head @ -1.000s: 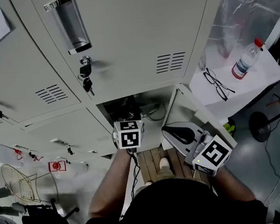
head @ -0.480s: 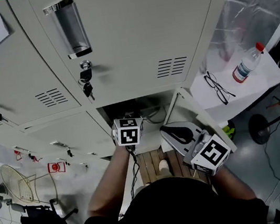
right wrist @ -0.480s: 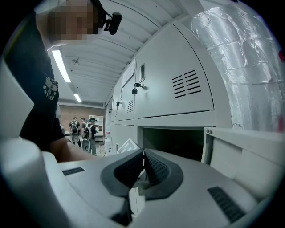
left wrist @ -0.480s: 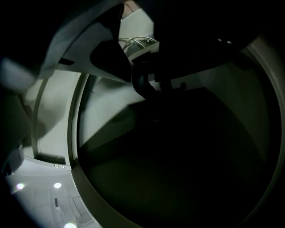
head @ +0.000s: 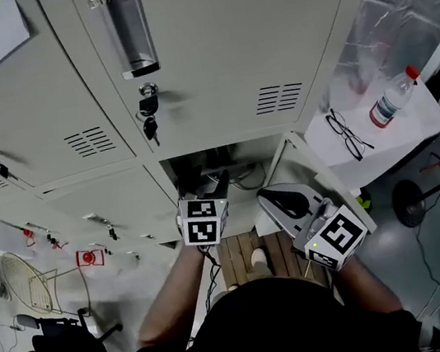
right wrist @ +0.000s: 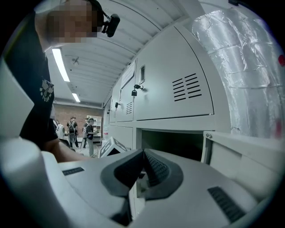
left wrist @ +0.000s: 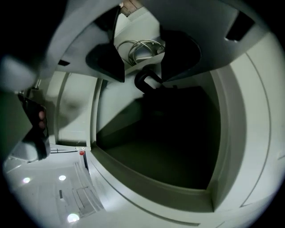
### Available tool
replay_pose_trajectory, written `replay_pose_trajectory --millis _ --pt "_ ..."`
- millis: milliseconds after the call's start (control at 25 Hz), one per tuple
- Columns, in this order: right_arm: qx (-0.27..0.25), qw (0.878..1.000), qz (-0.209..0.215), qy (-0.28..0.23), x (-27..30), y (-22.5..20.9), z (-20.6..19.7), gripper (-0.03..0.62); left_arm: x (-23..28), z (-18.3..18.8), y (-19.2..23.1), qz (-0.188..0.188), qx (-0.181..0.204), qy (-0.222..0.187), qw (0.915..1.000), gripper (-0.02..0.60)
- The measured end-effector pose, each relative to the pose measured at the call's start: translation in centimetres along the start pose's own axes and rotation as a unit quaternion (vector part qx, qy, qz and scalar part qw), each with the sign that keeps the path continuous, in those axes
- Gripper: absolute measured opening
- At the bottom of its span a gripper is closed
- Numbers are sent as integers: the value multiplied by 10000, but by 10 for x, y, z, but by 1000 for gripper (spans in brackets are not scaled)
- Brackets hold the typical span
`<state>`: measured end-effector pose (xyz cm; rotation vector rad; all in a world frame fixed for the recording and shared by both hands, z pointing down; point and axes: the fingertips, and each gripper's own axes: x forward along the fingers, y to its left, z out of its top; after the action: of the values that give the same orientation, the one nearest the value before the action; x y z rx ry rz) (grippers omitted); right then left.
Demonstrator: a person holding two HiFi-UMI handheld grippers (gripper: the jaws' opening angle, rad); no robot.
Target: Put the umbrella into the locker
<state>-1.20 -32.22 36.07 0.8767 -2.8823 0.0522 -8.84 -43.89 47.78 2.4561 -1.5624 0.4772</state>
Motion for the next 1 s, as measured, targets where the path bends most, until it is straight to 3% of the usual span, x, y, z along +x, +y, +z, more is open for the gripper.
replay_pose_trajectory --millis 360,560,640,1000 --pt "-87 9987 -404 -303 -13 -13 21 29 -85 47 4 204 -91 -883 9958 170" --pt "-163 9971 -593 -447 -22 -18 31 29 -133 78 -4 417 669 -1315 9882 104" --pt "-184 9964 -668 -484 -27 -19 34 29 -148 85 -5 471 762 -1429 9857 89" --pt "-323 9945 -849 -525 -43 -9 41 28 -190 94 -6 436 483 -1654 9841 51"
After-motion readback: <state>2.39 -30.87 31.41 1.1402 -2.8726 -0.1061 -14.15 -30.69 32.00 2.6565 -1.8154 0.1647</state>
